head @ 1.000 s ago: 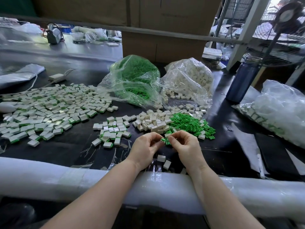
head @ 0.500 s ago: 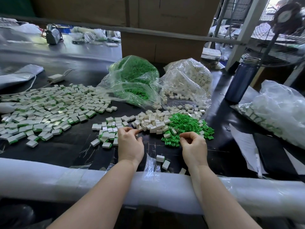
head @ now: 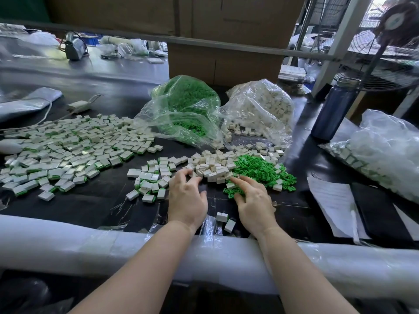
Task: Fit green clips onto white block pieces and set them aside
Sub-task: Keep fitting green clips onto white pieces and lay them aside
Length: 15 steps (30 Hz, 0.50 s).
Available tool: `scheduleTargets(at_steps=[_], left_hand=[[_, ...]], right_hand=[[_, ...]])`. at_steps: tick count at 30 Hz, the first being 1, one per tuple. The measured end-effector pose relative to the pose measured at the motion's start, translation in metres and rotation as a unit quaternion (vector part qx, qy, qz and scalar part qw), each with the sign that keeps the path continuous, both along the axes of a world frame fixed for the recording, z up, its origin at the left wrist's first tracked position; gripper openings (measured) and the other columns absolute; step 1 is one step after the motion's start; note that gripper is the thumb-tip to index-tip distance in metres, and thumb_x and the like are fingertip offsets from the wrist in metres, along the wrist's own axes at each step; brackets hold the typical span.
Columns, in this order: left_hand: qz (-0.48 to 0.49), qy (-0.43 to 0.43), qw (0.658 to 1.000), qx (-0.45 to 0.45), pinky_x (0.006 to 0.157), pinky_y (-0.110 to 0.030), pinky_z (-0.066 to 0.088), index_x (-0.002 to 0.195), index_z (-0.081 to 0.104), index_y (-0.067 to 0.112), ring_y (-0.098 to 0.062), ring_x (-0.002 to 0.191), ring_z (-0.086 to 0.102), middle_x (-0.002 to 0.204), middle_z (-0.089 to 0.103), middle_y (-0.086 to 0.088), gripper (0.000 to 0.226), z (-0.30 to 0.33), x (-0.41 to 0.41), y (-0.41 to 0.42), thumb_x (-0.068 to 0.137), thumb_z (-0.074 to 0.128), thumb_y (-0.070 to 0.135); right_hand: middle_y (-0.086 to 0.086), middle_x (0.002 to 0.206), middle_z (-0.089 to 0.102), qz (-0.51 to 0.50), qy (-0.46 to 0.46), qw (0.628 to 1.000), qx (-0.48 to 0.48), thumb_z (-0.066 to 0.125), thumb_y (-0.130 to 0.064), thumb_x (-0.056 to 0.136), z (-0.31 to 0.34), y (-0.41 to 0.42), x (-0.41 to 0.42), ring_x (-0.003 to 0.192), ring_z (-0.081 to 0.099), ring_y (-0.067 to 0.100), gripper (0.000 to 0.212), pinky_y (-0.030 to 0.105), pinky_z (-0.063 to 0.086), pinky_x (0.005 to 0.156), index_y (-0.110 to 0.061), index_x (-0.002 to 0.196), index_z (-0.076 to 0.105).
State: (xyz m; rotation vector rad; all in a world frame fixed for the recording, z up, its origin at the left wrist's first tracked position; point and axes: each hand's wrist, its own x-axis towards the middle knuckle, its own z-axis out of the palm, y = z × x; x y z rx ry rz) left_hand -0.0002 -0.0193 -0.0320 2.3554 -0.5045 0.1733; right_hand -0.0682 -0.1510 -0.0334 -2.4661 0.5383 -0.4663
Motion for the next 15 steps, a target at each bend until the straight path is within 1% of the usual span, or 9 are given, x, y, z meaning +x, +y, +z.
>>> scheduleTargets(at_steps=[2,3,7,8,10,11,12,13,15], left_hand=[[-0.010,-0.025,1.000,0.009,0.110,-0.028,0.025,0.125,0.056,0.010,-0.021,0.127,0.028,0.133,0.038,-0.004,0.037,-0.0017,-0.0001,-0.0009,0.089,0.058,0.018],[-0.015,-0.032,0.999,0.009,0.108,-0.027,0.025,0.122,0.058,0.011,-0.020,0.124,0.030,0.130,0.041,-0.003,0.035,-0.0024,-0.0001,-0.0013,0.088,0.058,0.019],[-0.040,-0.042,0.998,-0.001,0.100,-0.022,0.026,0.110,0.064,0.015,-0.018,0.115,0.035,0.118,0.046,0.001,0.024,-0.0038,0.0004,-0.0032,0.087,0.061,0.021],[-0.048,-0.042,0.998,-0.003,0.099,-0.021,0.026,0.109,0.065,0.015,-0.017,0.114,0.036,0.116,0.047,0.001,0.023,-0.0039,0.0004,-0.0036,0.087,0.061,0.021],[-0.067,-0.039,0.997,-0.002,0.098,-0.022,0.028,0.108,0.066,0.016,-0.017,0.111,0.037,0.113,0.048,0.001,0.023,-0.0042,0.0004,-0.0045,0.087,0.062,0.024],[-0.077,-0.035,0.996,0.001,0.099,-0.024,0.030,0.108,0.066,0.016,-0.018,0.111,0.038,0.113,0.048,0.001,0.025,-0.0043,0.0001,-0.0048,0.087,0.062,0.027],[-0.085,-0.027,0.996,0.007,0.100,-0.027,0.032,0.110,0.065,0.016,-0.018,0.111,0.039,0.113,0.048,0.001,0.028,-0.0042,-0.0001,-0.0051,0.087,0.061,0.031],[-0.090,-0.020,0.996,0.016,0.101,-0.030,0.033,0.113,0.064,0.017,-0.018,0.112,0.039,0.114,0.047,0.001,0.031,-0.0044,-0.0002,-0.0053,0.088,0.060,0.035],[-0.096,-0.014,0.994,0.039,0.102,-0.033,0.033,0.119,0.062,0.020,-0.017,0.114,0.039,0.116,0.047,0.001,0.035,-0.0049,0.0000,-0.0059,0.089,0.057,0.039]], right_hand=[[-0.013,0.145,0.039,0.013,0.037,0.999,-0.023,0.047,-0.019,0.096,-0.0005,0.0000,0.0008,0.134,0.027,0.011,0.042,0.030,0.018,0.109,-0.035,0.135,0.047],[-0.013,0.144,0.041,0.018,0.040,0.999,-0.025,0.046,-0.019,0.096,-0.0005,-0.0003,0.0009,0.133,0.028,0.010,0.040,0.030,0.018,0.109,-0.034,0.133,0.049],[-0.011,0.122,0.061,0.036,-0.013,0.999,0.018,0.053,-0.011,0.093,0.0008,0.0008,-0.0008,0.120,0.044,0.011,0.030,0.028,0.028,0.106,-0.026,0.116,0.065],[-0.010,0.117,0.063,0.040,-0.024,0.999,0.027,0.055,-0.009,0.091,0.0014,0.0015,-0.0018,0.116,0.046,0.011,0.029,0.026,0.030,0.105,-0.025,0.112,0.067],[-0.009,0.106,0.065,0.045,-0.037,0.998,0.036,0.059,-0.007,0.089,0.0025,0.0027,-0.0039,0.108,0.048,0.008,0.028,0.014,0.029,0.098,-0.023,0.109,0.069],[-0.011,0.099,0.063,0.048,-0.042,0.997,0.038,0.060,-0.007,0.088,0.0028,0.0031,-0.0046,0.105,0.048,0.007,0.028,0.009,0.027,0.093,-0.023,0.108,0.070],[-0.014,0.093,0.059,0.048,-0.045,0.997,0.040,0.061,-0.007,0.087,0.0031,0.0034,-0.0048,0.103,0.049,0.007,0.028,0.007,0.027,0.089,-0.023,0.107,0.071],[-0.015,0.090,0.055,0.046,-0.047,0.997,0.045,0.062,-0.007,0.086,0.0033,0.0039,-0.0050,0.102,0.051,0.008,0.027,0.007,0.029,0.089,-0.024,0.106,0.071],[-0.011,0.090,0.055,0.035,-0.053,0.996,0.059,0.064,-0.008,0.086,0.0034,0.0047,-0.0045,0.099,0.055,0.012,0.024,0.016,0.037,0.093,-0.025,0.102,0.073]])
